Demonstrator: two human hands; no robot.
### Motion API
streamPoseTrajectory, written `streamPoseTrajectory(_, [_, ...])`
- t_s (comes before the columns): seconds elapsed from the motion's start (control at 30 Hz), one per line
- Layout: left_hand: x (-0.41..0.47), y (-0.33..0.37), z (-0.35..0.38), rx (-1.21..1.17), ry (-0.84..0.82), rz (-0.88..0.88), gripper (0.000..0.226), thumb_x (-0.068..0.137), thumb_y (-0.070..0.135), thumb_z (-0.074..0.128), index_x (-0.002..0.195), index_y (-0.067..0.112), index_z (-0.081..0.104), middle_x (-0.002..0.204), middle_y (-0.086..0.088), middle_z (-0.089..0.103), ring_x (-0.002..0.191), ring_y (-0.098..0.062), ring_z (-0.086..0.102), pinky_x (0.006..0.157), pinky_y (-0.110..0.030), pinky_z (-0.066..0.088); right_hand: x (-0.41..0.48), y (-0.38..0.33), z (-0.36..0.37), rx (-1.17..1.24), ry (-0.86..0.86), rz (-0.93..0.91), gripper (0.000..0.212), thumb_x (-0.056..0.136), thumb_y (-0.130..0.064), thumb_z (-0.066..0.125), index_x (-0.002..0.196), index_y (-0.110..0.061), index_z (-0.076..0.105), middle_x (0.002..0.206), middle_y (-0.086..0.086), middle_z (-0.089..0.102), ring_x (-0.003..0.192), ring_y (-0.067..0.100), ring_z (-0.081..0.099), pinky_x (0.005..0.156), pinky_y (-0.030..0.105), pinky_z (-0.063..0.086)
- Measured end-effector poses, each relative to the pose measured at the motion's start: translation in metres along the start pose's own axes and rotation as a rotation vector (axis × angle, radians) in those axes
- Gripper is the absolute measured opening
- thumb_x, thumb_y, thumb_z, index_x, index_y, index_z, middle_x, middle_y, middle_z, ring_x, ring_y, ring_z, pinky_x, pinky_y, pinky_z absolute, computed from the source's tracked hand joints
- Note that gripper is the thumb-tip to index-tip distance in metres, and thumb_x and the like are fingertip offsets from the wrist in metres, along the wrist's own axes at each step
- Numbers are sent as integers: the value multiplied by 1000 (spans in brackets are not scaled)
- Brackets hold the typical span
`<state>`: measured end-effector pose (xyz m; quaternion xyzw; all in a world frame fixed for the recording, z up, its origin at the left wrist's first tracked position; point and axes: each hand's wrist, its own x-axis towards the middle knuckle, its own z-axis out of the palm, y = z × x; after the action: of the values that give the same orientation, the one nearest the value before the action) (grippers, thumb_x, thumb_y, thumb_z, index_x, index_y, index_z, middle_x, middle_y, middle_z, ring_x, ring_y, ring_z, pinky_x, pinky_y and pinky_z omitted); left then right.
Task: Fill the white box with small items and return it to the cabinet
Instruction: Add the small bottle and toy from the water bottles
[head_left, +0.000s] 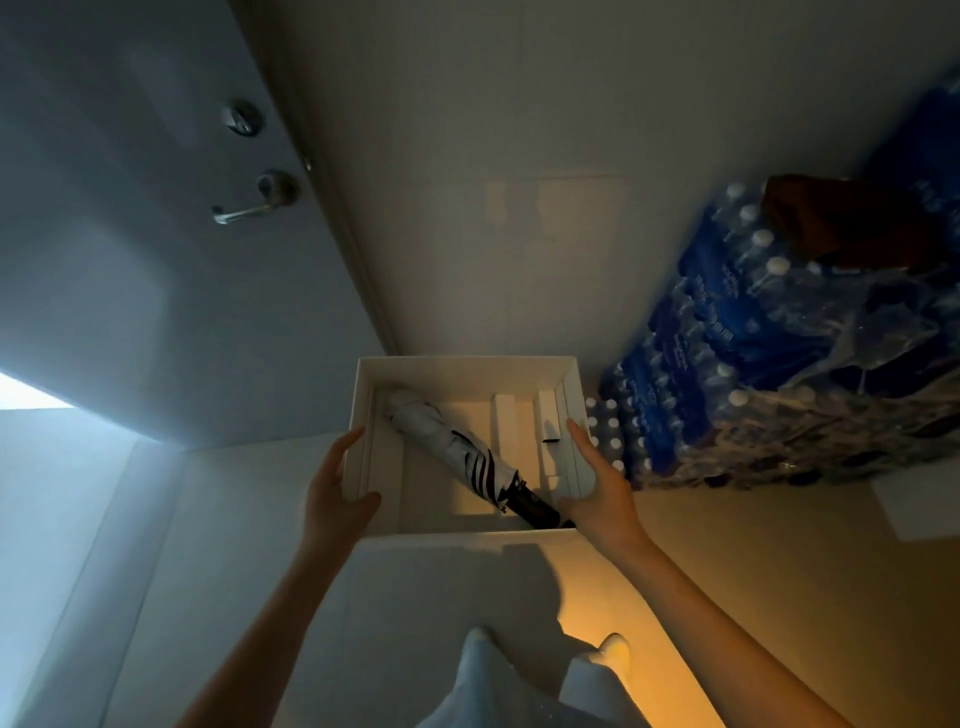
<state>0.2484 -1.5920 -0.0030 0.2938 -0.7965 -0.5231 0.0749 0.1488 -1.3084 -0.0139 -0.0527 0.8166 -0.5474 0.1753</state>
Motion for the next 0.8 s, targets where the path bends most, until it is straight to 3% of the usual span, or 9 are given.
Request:
streamPoseTrajectory(0.13, [8, 3, -7, 45, -22, 24, 87, 66, -12, 66, 125, 48, 49, 86, 4, 71, 68, -25, 67, 55, -46, 58, 2, -10, 3, -8, 28, -15, 93, 71, 10, 74, 148, -19, 31, 144, -16, 27, 135, 5, 29, 107, 35, 39])
streamPoseTrajectory(0.27, [17, 19, 0, 73, -31, 85, 86, 64, -7, 69, 122, 52, 48, 86, 13, 69, 67, -3, 65, 50, -26, 55, 6, -17, -11, -35, 75, -21, 94, 71, 9, 76, 148, -20, 31, 143, -16, 27, 132, 0, 26, 98, 1, 28])
streamPoseTrajectory(0.33, [23, 32, 7, 43, -49, 112, 84, 64, -6, 70, 120, 53, 49, 84, 12, 69, 65, -1, 64, 47, -19, 51, 8, -22, -24, -51, 112, -15, 94, 71, 9, 75, 148, -22, 31, 141, -16, 27, 129, -2, 26, 88, -8, 23])
streamPoseTrajectory(0.4, [32, 50, 15, 40, -74, 150, 83, 64, -2, 72, 118, 57, 48, 84, 14, 68, 66, -1, 64, 46, -14, 48, 9, -29, -41, -67, 156, -19, 95, 71, 7, 76, 148, -25, 31, 141, -17, 27, 126, -6, 25, 90, -7, 23])
streamPoseTrajectory(0.5, [46, 85, 33, 47, -135, 227, 82, 65, 5, 76, 120, 58, 46, 92, 19, 64, 78, 0, 64, 59, -17, 50, 7, -41, -74, -92, 229, -16, 98, 70, 7, 77, 149, -28, 29, 141, -19, 27, 128, -4, 24, 105, 12, 28])
streamPoseTrajectory(0.6, [56, 122, 59, -13, -206, 298, 79, 66, 12, 81, 127, 49, 47, 100, 18, 63, 88, -4, 63, 75, -27, 53, -1, -52, -112, -47, 317, -16, 97, 71, 8, 75, 148, -29, 30, 135, -21, 32, 120, -7, 32, 87, 1, 38])
streamPoseTrajectory(0.73, [59, 173, 98, -24, -313, 429, 76, 69, 14, 79, 128, 49, 45, 95, 25, 60, 85, 3, 61, 73, -22, 50, -18, -61, -164, -33, 446, -13, 94, 73, 2, 75, 147, -34, 31, 124, -24, 38, 94, -13, 48, 67, 0, 44])
streamPoseTrajectory(0.8, [55, 198, 119, -25, -353, 456, 75, 70, 12, 77, 127, 49, 45, 93, 22, 60, 84, 0, 61, 70, -21, 50, -29, -62, -190, -25, 510, -9, 93, 73, 1, 75, 146, -37, 32, 130, -24, 38, 94, -13, 48, 67, 2, 45])
